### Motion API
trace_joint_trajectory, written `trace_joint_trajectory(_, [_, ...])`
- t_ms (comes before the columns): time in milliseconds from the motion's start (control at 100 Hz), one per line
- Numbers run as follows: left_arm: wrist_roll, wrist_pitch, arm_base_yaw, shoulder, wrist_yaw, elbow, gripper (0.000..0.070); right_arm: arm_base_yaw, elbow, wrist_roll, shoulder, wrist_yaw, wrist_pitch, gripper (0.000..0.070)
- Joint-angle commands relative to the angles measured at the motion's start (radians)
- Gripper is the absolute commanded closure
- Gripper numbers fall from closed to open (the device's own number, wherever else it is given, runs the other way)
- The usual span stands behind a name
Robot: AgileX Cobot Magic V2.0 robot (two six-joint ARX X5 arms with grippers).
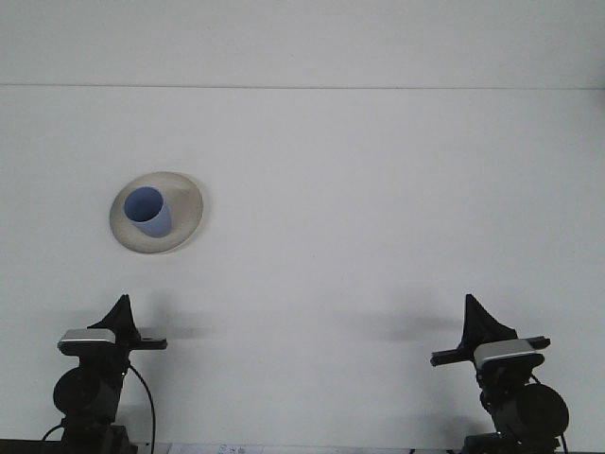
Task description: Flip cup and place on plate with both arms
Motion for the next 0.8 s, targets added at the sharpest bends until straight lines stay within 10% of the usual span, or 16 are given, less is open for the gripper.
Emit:
trace_joint_trajectory(0, [-0.005, 0.01, 0.002, -0.002, -0.003, -0.019, 0.0685, -0.069, -0.065, 0.105, -0.015, -0.002, 0.044, 0.0693])
trace_joint_trajectory(790, [-0.005, 0.01, 0.002, -0.002, -0.003, -0.019, 0.0685, -0.15, -0.204, -0.021, -0.031, 0.0, 0.109, 0.0693])
